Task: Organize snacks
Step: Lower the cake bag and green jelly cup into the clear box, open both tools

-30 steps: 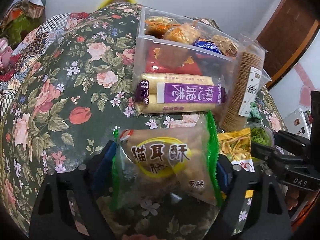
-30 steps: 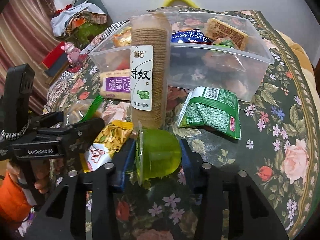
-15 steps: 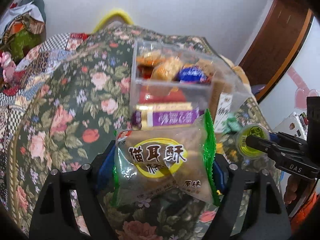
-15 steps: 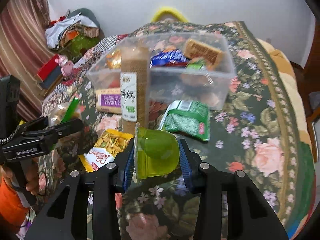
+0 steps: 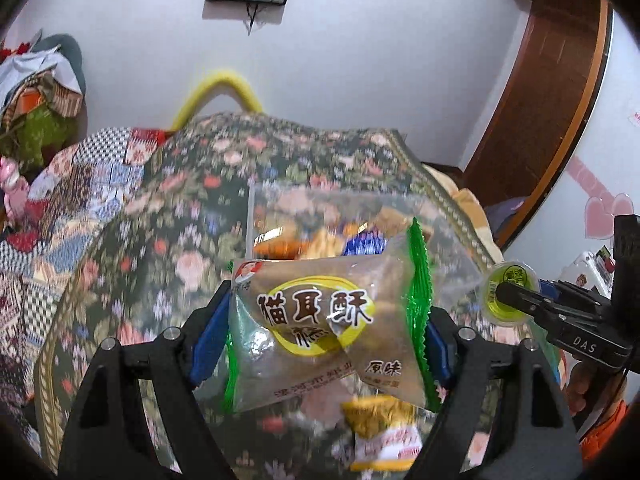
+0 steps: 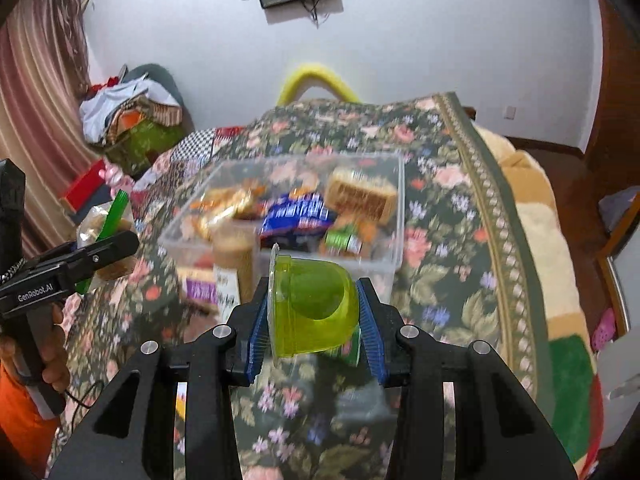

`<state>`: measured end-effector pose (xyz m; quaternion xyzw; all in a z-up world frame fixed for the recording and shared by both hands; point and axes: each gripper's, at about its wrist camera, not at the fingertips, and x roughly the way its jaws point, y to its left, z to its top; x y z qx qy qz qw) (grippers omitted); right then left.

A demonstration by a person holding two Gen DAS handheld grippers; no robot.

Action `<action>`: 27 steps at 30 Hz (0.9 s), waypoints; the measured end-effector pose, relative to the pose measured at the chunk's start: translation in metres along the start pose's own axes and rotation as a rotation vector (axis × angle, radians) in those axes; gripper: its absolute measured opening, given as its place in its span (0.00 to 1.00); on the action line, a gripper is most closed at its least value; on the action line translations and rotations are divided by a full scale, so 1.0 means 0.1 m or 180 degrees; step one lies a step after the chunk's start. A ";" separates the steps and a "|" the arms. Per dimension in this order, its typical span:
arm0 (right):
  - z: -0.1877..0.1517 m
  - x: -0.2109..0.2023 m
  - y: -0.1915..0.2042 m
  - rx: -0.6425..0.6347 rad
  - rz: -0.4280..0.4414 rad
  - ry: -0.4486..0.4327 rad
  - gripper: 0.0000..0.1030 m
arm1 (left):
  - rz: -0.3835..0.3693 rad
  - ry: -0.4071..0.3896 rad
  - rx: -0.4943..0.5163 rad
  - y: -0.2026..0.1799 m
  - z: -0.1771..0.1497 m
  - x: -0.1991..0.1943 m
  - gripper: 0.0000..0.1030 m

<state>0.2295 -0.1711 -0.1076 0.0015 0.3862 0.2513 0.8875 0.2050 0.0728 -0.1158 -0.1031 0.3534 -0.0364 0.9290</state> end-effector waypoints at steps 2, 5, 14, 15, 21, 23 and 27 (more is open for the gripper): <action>0.10 0.02 -0.02 0.0009 -0.0026 -0.0070 0.37 | -0.0017 -0.0047 0.0024 -0.01 0.12 0.06 0.79; 0.26 0.05 -0.05 0.0021 -0.0044 -0.0159 0.37 | -0.0033 -0.0049 0.0002 0.00 0.27 0.20 0.79; 0.61 0.35 0.01 -0.0051 0.0001 -0.0202 0.37 | 0.0036 0.0049 0.0109 0.00 0.58 0.70 0.79; 0.64 0.38 0.02 -0.0060 0.0006 -0.0190 0.37 | 0.0044 0.0059 0.0119 -0.01 0.59 0.75 0.79; 0.75 0.74 0.08 -0.0105 0.0108 0.0014 0.37 | 0.0100 0.0153 0.0154 0.00 0.68 1.08 0.79; 0.76 0.86 0.09 -0.0112 0.0127 0.0096 0.37 | 0.0114 0.0178 0.0154 0.02 0.70 1.17 0.79; 0.77 1.05 0.08 -0.0119 0.0138 0.0241 0.37 | 0.0166 0.0259 0.0131 0.07 0.75 1.37 0.79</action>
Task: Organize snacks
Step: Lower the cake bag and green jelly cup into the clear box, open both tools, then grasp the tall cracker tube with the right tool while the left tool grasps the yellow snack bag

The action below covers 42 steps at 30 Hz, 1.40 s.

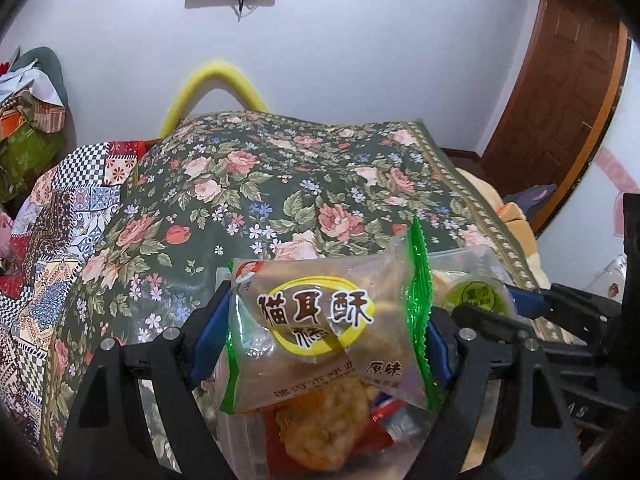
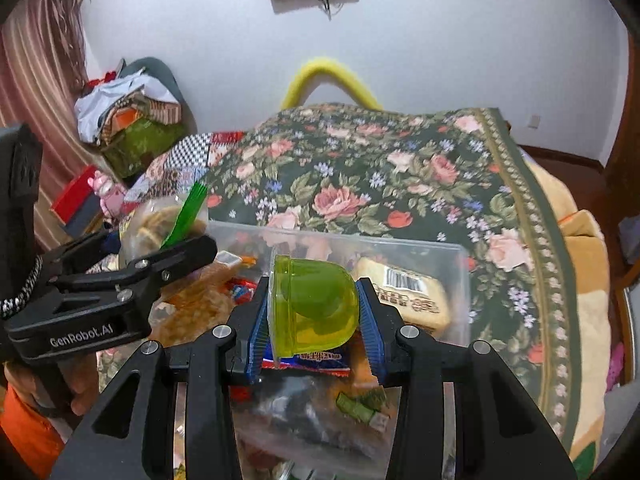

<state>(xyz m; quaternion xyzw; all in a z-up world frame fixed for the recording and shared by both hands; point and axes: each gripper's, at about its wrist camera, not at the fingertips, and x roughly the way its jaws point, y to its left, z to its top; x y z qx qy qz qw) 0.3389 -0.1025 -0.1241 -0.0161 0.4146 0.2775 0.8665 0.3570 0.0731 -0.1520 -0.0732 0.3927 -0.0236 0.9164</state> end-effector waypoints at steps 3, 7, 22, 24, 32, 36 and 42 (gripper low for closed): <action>0.02 0.10 -0.02 0.0014 -0.0013 0.0061 0.37 | -0.0014 0.0076 -0.0026 0.02 0.01 0.11 0.79; 0.02 0.14 -0.02 0.0000 -0.0016 0.0074 0.37 | -0.0004 0.0139 -0.0058 0.04 -0.03 0.18 0.80; 0.06 -0.26 0.18 -0.0255 -0.0236 -0.0253 0.48 | -0.0011 -0.0005 -0.0089 0.05 0.00 -0.22 0.85; 0.03 -0.36 0.21 -0.0281 -0.0238 -0.0308 0.51 | 0.0021 -0.0061 -0.0045 0.02 0.02 -0.31 0.88; -0.14 -0.69 0.30 -0.0379 -0.0311 -0.0442 0.57 | -0.0028 -0.0173 -0.0026 0.00 -0.08 -0.73 0.88; -0.30 -0.80 0.31 -0.0360 -0.0291 -0.0428 0.62 | 0.0002 -0.0202 0.0019 0.01 -0.28 -0.96 0.88; -0.60 -0.81 0.40 -0.0346 -0.0179 -0.0269 0.69 | 0.0039 -0.0079 0.0046 0.06 -0.69 -1.11 0.88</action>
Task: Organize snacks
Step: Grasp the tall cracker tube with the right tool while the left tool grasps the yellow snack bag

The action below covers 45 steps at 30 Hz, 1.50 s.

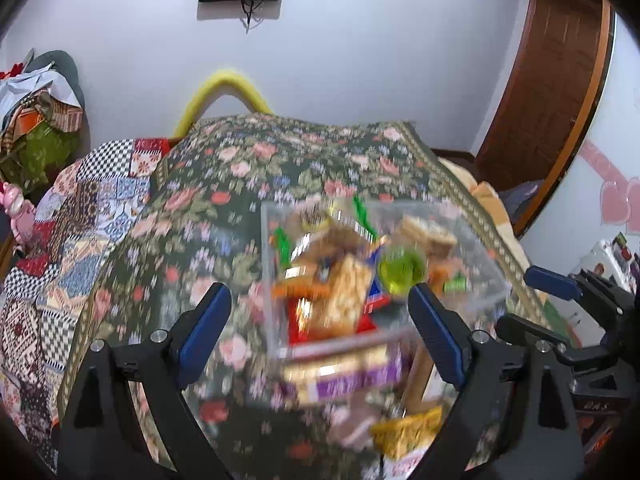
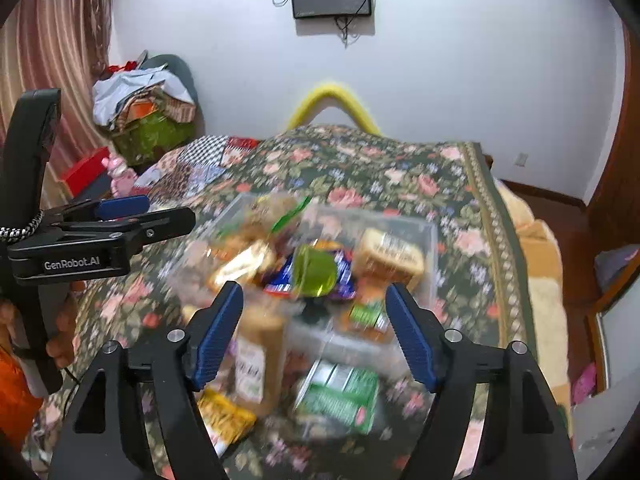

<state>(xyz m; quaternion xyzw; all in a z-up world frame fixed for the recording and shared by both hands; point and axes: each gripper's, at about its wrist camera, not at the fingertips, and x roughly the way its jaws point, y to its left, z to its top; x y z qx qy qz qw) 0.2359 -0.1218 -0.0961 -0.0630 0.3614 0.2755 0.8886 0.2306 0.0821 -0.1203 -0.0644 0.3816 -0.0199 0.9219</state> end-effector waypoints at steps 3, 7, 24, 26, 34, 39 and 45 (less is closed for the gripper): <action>-0.14 0.09 0.06 0.0039 0.0049 0.0122 0.69 | 0.0042 0.0091 0.0062 0.00 -0.18 0.00 0.88; -0.30 0.31 0.11 0.0092 0.0143 0.0352 0.69 | 0.0064 0.0215 0.0083 0.03 -0.44 0.05 0.88; -0.46 0.61 0.20 0.0176 0.0367 0.0631 0.32 | -0.0150 0.0523 -0.0051 -0.09 -0.90 0.19 0.88; -0.47 0.53 0.16 0.0193 0.0354 0.0597 0.31 | -0.0187 0.0530 -0.0026 -0.17 -0.94 0.16 0.88; -0.50 0.12 -0.02 0.0251 0.0228 0.0371 0.31 | -0.0348 0.0621 0.0128 -0.50 -1.06 0.13 0.88; -0.56 -0.06 -0.13 0.0297 0.0190 0.0320 0.31 | -0.0396 0.0760 0.0185 -0.68 -1.16 0.24 0.88; -0.64 -0.18 -0.25 0.0354 0.0131 0.0299 0.31 | -0.0425 0.0865 0.0138 -0.75 -1.28 0.39 0.73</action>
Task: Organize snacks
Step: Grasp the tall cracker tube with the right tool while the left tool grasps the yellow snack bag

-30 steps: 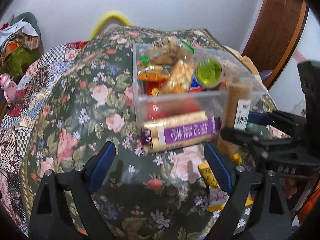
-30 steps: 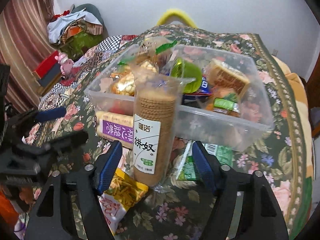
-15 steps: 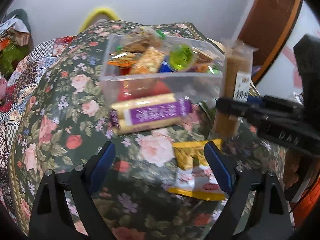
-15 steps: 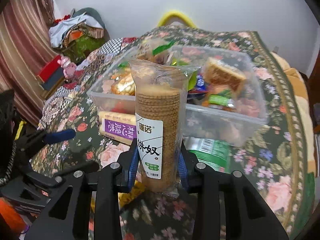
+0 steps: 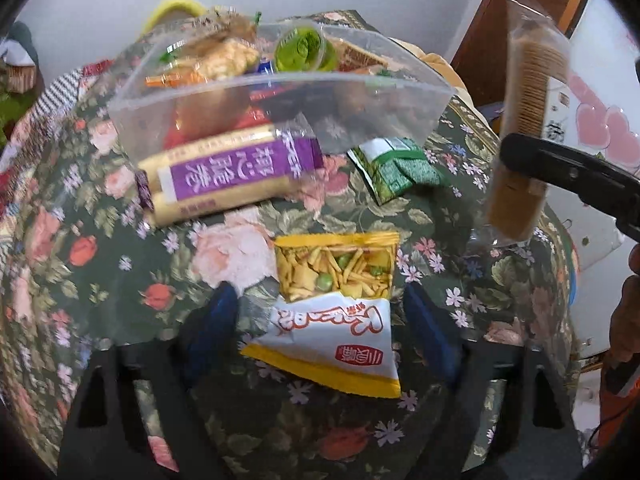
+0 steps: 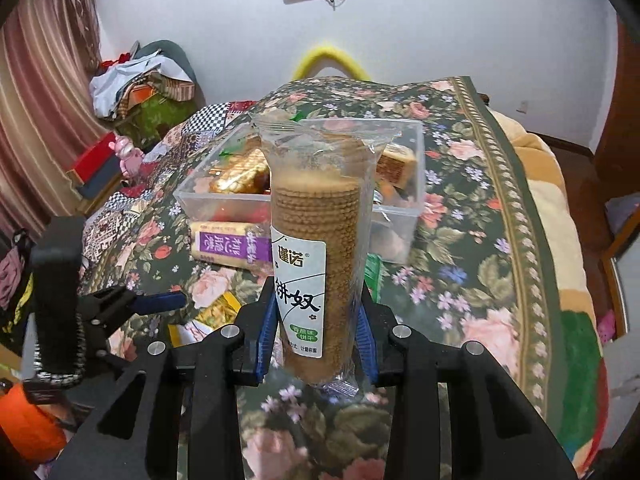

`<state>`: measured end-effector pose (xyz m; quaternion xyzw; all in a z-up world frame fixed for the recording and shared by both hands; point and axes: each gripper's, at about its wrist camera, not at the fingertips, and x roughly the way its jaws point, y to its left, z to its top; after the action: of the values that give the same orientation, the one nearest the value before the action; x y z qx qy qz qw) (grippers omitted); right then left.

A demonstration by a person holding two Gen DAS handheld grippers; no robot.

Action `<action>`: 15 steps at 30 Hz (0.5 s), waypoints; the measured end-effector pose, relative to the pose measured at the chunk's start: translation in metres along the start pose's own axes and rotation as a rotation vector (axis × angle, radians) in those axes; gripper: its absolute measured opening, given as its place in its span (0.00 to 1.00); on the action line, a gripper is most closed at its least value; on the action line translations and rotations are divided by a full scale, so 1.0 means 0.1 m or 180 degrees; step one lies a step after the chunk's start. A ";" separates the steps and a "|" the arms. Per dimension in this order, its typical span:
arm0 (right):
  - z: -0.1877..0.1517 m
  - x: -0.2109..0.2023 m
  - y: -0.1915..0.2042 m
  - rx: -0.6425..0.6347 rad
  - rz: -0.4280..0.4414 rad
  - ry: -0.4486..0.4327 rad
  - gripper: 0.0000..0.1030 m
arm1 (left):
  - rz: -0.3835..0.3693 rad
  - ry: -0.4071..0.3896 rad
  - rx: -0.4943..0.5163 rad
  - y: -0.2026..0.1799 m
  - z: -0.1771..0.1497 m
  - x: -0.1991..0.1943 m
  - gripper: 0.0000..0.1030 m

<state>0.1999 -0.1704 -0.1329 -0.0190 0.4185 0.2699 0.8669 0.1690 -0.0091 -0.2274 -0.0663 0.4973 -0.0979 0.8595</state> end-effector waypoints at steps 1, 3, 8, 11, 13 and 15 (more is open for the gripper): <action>-0.01 -0.01 -0.02 0.0015 -0.0002 0.0001 0.31 | 0.0008 -0.0030 -0.0029 0.01 -0.01 0.00 0.68; -0.03 -0.03 -0.06 0.0045 -0.0008 0.0003 0.31 | 0.0013 -0.0081 -0.0044 0.03 -0.01 -0.02 0.51; -0.06 -0.03 -0.12 0.0098 -0.0007 0.0019 0.31 | 0.0071 -0.0134 0.0028 0.02 -0.02 -0.08 0.45; -0.06 -0.03 -0.12 0.0122 0.0013 0.0016 0.31 | 0.0139 -0.0223 0.0100 0.01 -0.01 -0.20 0.40; -0.05 -0.04 -0.11 0.0114 0.0015 0.0000 0.31 | 0.0121 -0.0276 0.0093 0.02 0.02 -0.27 0.39; -0.03 -0.06 -0.10 0.0104 0.0015 -0.0029 0.31 | 0.0092 -0.0321 0.0069 0.02 0.06 -0.34 0.37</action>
<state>0.1997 -0.1824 -0.1317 -0.0026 0.4190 0.2652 0.8684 0.1583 0.0013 -0.1960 -0.0546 0.4532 -0.0874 0.8855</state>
